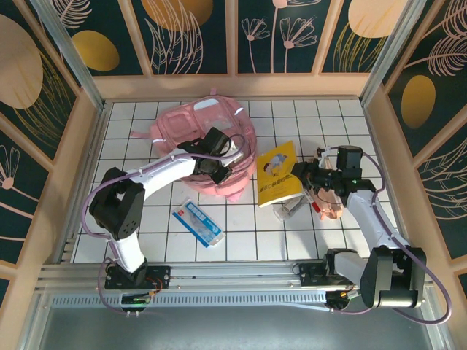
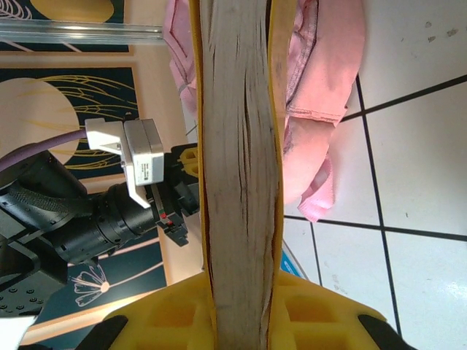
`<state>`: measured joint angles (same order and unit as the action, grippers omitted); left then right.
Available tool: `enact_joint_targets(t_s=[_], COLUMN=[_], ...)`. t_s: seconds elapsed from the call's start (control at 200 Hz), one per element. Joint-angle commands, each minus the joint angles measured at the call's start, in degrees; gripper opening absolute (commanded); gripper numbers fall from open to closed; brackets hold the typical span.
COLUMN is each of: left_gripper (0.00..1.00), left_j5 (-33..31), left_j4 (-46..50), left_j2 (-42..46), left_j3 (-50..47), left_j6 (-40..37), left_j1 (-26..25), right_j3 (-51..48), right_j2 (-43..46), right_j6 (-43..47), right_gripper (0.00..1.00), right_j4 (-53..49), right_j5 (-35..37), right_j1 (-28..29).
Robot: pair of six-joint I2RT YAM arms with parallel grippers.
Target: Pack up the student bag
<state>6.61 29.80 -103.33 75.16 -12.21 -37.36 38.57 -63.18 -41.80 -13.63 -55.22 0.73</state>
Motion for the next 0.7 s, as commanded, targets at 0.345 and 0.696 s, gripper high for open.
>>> enact_joint_targets(t_s=[0.345,0.696], left_gripper=[0.0,0.0], left_j5=[-2.2,-18.4], left_j4=[5.7,1.9], left_j2=[3.3,9.1], left_j3=[9.2,20.8], left_j6=[-0.5,-4.8], left_j1=[0.6,0.6], right_j3=[1.6,-0.1], right_j2=[-0.3,-3.6], right_j6=[2.3,-5.3], right_gripper=[0.0,0.0], right_j4=[0.5,11.8], right_j5=[-6.6,-9.8], right_j1=[1.4,7.9])
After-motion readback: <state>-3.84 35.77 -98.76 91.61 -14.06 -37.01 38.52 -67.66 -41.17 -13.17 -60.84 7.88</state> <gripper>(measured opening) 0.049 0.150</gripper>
